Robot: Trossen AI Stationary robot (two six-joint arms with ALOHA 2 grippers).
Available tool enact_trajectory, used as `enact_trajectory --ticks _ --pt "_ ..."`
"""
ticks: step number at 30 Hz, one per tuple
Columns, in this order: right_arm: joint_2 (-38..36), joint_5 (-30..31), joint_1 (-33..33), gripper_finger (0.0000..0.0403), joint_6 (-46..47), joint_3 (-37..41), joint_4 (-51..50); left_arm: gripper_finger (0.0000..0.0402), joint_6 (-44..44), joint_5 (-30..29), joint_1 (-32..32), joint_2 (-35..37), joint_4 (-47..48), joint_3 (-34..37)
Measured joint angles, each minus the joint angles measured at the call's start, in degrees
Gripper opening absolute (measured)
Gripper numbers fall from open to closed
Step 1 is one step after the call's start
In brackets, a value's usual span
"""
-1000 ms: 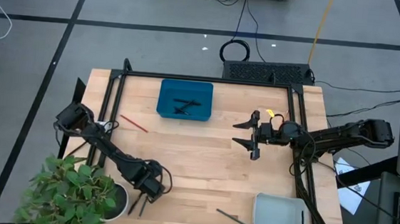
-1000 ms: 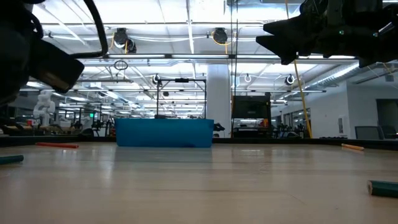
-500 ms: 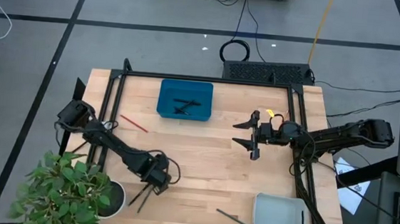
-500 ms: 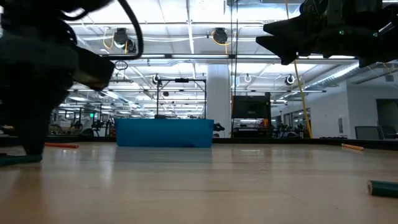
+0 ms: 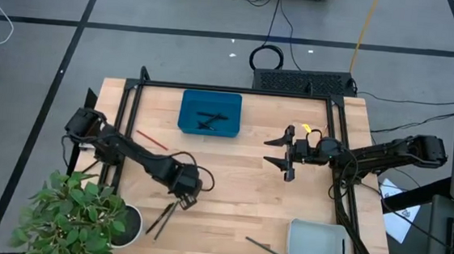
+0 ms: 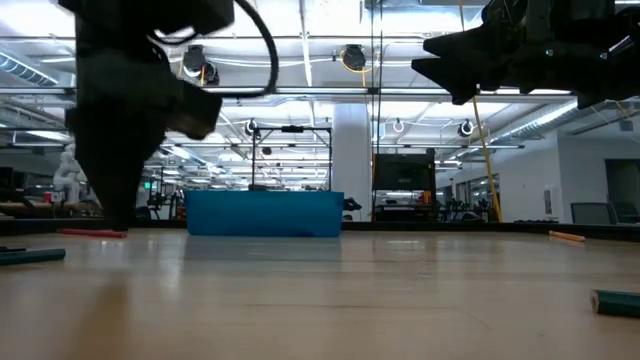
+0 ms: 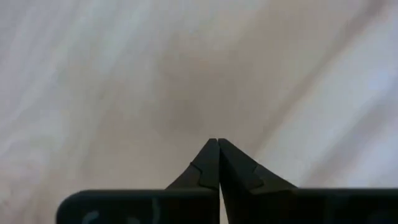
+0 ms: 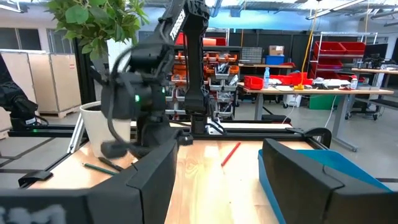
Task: Sort pens & pencils
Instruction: Put the black pen into the blue bin
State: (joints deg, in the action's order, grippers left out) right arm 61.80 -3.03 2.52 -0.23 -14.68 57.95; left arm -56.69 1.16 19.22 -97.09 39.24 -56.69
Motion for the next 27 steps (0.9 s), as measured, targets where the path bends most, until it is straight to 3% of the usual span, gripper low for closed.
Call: enact_trajectory --ticks 6,14,21,27 --pt "0.0 0.0 0.0 0.0226 0.0 0.0 -0.3 0.0020 -6.2 3.7 4.5 4.0 0.7 -0.2" --pt "0.0 0.0 0.0 0.0226 0.0 0.0 -0.2 0.0031 -14.0 2.1 13.5 4.7 4.2 -0.1" --pt "0.0 0.0 0.0 0.0226 0.0 0.0 -0.4 0.0108 -20.3 0.5 18.5 3.3 3.4 -0.1" --pt "0.0 0.0 0.0 0.0226 0.0 0.0 -0.4 0.0163 -23.0 0.8 19.1 1.3 4.2 -0.1"
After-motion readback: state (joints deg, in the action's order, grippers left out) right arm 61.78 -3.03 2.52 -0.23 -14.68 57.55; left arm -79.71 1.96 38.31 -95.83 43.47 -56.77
